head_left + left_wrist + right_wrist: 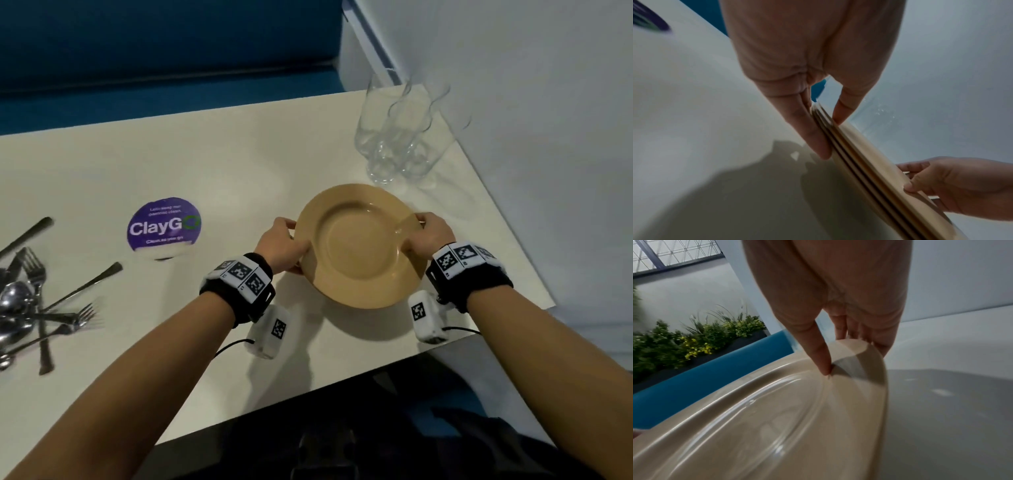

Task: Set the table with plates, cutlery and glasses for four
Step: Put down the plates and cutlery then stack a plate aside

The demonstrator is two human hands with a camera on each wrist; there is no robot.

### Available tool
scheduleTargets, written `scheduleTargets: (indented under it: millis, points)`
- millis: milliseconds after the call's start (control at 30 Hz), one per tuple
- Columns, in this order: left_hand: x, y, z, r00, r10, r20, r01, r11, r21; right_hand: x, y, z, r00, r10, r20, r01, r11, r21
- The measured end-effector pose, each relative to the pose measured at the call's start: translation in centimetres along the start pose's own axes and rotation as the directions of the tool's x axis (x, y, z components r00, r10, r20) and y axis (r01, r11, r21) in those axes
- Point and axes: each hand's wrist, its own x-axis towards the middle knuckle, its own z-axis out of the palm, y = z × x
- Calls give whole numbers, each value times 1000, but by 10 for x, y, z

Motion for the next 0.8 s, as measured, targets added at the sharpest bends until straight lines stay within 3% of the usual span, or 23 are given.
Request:
scheduleTargets:
  millis: [367,800]
  points:
    - [35,51,104,998,-36,53,32,996,87,59,71,-74,999,48,-9,-48,998,-32]
    - [52,63,121,999,32,3,-32,996,80,80,90,-84,996,-16,-92,13,999,-38]
